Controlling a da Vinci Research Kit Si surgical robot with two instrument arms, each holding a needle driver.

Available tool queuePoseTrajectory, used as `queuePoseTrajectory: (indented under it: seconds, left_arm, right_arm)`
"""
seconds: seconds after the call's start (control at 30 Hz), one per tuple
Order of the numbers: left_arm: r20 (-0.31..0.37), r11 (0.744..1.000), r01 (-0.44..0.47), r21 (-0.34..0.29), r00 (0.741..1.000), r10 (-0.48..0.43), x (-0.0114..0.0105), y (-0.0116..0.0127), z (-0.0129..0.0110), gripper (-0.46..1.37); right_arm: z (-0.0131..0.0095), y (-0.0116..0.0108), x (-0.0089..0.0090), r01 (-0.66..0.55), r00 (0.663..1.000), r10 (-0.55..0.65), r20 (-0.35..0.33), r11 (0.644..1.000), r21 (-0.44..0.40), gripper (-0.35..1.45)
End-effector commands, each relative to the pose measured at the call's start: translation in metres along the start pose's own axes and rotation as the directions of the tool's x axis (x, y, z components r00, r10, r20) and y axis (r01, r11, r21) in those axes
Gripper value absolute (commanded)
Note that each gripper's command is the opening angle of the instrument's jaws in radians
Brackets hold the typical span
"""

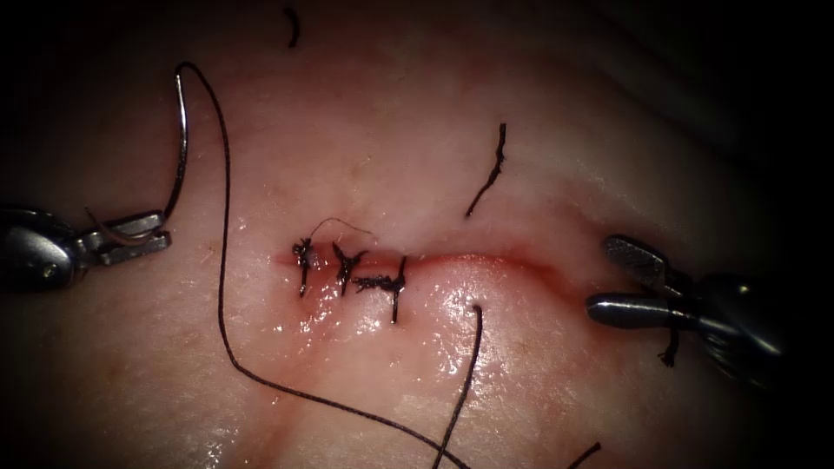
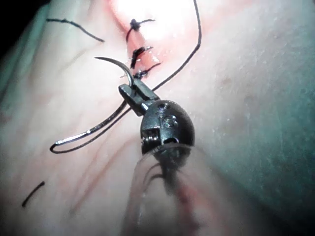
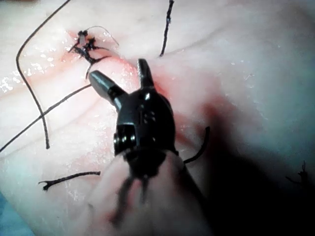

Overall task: Wound Closure
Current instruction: Set down the needle from left left gripper

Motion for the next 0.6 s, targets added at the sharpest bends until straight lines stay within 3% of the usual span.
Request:
queuePoseTrajectory:
  seconds: [0.03, 0.13, 0.27, 0.4, 0.6]
  left_arm:
    - [0.03, 0.999, 0.036, -0.004, 0.999, -0.036, 0.0, 0.0004, -0.0002, 0.24]
    - [0.099, 0.991, 0.132, -0.003, 0.986, -0.131, -0.0001, 0.0004, -0.0003, 0.59]
    - [0.136, 0.983, 0.181, 0.017, 0.974, -0.182, -0.0003, 0.0006, -0.0009, 0.75]
    - [0.212, 0.976, 0.219, -0.008, 0.954, -0.212, -0.0006, 0.0011, -0.002, 1.03]
    - [0.352, 0.98, 0.189, -0.067, 0.923, -0.154, -0.0016, 0.002, -0.0062, 1.06]
  right_arm:
    - [0.0, 0.0, 0.0, 0.0, 1.0, 0.0, -0.001, 1.0, 0.001, 1.07]
    - [0.0, -0.0001, -0.0001, 0.007, 1.0, -0.007, -0.001, 1.0, 0.001, 1.06]
    - [-0.0001, -0.0003, -0.0003, 0.008, 1.0, -0.008, -0.002, 1.0, 0.001, 1.04]
    - [-0.0003, -0.0006, -0.0005, 0.01, 1.0, -0.01, -0.003, 1.0, 0.0, 1.0]
    - [-0.0003, -0.0013, -0.0007, 0.029, 1.0, -0.029, 0.001, 1.0, -0.001, 0.94]
